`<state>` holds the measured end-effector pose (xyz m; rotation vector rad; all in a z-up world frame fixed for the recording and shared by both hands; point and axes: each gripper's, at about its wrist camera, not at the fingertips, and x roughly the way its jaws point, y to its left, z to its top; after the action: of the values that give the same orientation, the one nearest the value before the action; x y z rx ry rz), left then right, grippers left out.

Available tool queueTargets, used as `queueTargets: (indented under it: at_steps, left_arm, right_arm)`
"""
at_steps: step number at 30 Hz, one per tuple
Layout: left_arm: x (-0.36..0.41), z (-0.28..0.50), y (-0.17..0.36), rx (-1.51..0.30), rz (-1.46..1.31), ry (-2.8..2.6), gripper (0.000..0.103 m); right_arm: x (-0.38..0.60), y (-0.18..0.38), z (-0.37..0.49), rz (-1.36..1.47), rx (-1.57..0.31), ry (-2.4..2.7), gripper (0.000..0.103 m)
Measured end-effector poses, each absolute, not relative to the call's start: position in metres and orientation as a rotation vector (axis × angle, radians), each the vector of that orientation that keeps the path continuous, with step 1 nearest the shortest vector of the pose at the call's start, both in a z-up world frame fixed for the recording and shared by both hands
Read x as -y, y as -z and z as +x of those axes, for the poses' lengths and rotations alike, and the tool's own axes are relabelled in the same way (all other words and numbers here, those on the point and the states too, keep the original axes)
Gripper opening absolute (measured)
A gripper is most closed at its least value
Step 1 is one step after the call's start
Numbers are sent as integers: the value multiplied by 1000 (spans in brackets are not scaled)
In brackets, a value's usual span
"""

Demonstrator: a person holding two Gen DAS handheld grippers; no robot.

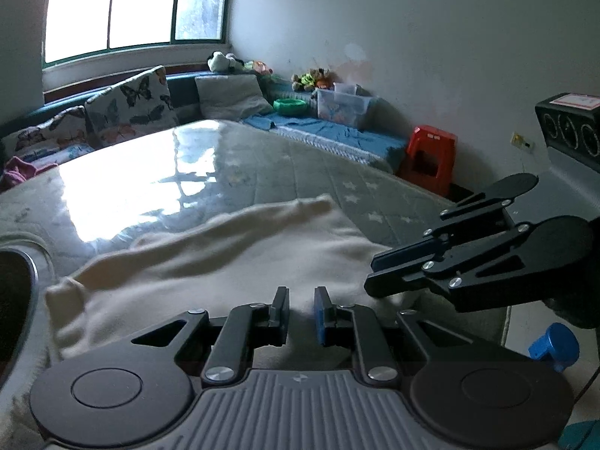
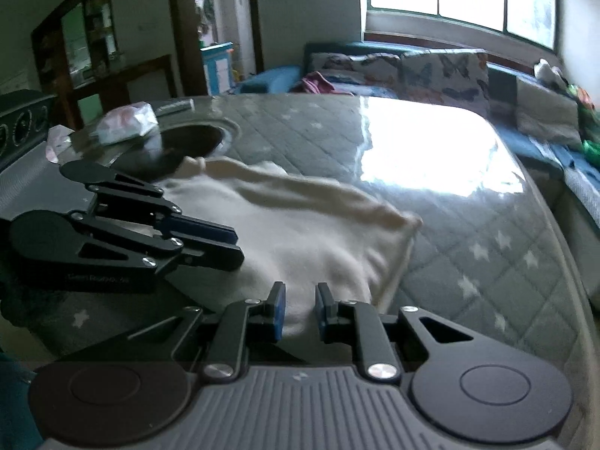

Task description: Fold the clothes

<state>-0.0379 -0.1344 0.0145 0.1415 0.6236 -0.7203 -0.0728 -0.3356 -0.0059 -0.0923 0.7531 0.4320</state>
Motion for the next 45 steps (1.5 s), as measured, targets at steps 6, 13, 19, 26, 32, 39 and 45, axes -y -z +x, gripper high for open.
queueTargets:
  at_steps: [6, 13, 19, 26, 32, 39, 45]
  left_arm:
    - [134, -39, -14, -625, 142, 718, 16]
    - [133, -40, -14, -626, 124, 711, 16]
    - [125, -37, -22, -612, 92, 686, 17]
    - [95, -9, -20, -638, 45, 539, 17]
    - [68, 12, -16, -657, 5, 445, 17]
    - [59, 25, -23, -654, -11, 432, 17]
    - [69, 45, -26, -656, 5, 429, 17]
  right_arm:
    - [342, -1, -71, -72, -729, -432, 15]
    - [348, 11, -55, -57, -745, -401, 15]
    - [346, 6, -52, -62, -718, -399, 15]
    - [346, 13, -49, -62, -734, -395, 16]
    - [346, 11, -49, -67, -742, -398, 16]
    - [346, 2, -38, -75, -716, -395, 19]
    - [347, 0, -10, -96, -698, -372, 19]
